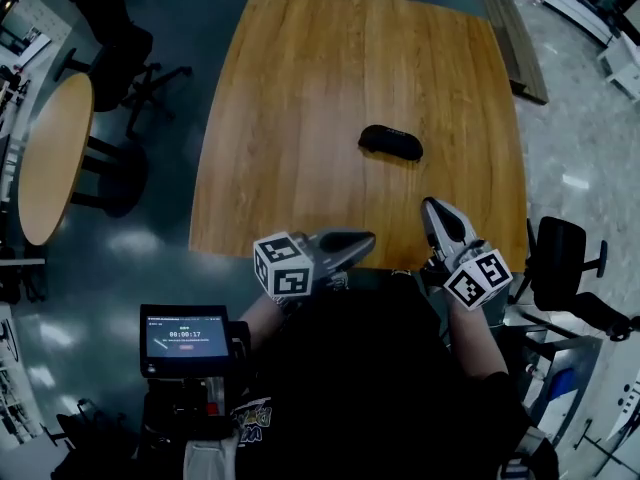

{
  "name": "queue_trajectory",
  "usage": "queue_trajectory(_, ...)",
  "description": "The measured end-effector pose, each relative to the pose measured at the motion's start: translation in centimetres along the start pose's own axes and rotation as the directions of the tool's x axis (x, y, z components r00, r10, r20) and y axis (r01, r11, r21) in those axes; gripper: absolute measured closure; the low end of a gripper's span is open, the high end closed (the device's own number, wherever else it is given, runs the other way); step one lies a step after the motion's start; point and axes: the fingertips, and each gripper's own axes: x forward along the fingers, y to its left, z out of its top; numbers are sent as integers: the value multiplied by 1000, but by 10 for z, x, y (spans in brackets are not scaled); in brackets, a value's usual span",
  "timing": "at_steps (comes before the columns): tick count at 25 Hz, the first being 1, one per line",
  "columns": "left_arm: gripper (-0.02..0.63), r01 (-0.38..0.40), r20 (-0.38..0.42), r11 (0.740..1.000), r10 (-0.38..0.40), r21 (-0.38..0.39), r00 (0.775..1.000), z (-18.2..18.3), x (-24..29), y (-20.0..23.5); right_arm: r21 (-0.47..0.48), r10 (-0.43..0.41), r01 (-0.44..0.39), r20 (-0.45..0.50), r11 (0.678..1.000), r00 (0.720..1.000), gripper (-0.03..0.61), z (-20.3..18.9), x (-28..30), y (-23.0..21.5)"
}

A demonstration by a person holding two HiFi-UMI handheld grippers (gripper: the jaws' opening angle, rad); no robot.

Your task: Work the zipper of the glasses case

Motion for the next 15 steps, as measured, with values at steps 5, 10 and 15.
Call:
queue_trajectory(5,615,12,-39,999,-10,49,999,-8,19,-17,36,3,-2,-24,999,1000,574,-4,-35,39)
queue_trajectory(10,615,-34,-67,998,38,61,997,-16,22,-28,15,62,-61,-46,998,997,574,-4,-41,61)
queue_trajectory(15,615,-43,-36,998,45,54,998,-34,39,-67,-30,105,-107,-48,994,993,574,5,-74,76)
